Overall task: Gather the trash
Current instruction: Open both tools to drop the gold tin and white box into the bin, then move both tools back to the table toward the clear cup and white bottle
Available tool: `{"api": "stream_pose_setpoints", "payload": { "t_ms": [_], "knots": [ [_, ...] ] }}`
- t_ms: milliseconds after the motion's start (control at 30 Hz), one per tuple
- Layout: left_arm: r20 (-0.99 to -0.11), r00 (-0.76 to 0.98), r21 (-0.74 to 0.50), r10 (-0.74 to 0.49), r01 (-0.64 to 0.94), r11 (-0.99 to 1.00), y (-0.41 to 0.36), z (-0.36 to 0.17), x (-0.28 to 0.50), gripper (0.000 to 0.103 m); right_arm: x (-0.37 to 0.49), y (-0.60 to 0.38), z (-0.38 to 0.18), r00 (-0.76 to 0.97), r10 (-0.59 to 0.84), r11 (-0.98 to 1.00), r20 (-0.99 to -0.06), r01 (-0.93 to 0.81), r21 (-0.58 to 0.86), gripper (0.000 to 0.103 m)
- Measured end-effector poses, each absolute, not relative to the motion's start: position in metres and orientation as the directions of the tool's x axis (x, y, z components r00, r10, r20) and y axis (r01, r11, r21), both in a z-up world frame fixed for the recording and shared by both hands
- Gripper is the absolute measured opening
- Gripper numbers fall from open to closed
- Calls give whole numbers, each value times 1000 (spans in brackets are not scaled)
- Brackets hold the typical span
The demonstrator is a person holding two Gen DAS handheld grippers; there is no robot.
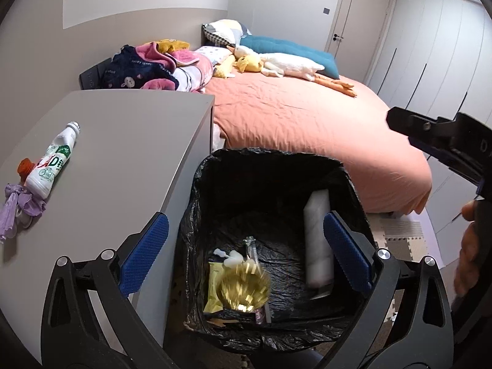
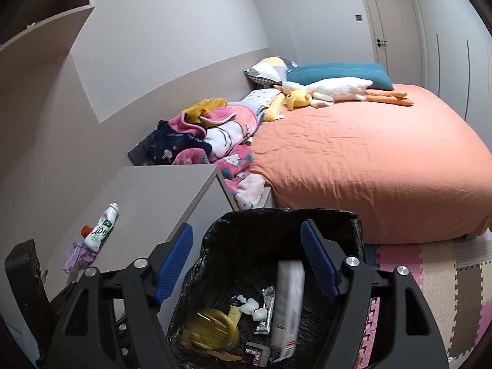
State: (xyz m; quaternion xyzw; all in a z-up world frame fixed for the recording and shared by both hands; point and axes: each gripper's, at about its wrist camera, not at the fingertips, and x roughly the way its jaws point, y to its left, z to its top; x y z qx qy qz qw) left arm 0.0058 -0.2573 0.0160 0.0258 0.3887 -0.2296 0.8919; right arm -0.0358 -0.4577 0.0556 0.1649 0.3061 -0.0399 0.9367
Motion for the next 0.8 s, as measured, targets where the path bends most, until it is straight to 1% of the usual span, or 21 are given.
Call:
{"api": "stream_pose_setpoints", "payload": {
  "t_ms": [400,800],
  "knots": [
    [-704,595,-150,-388,409,900,-246,14,7,97,-32,-456,48,799,39,942,-600,171,289,75],
    [-708,613,-161,-351,344,925,-215,8,13,97,-17,-425,39,781,82,952,-619,123,282,76]
  ]
}}
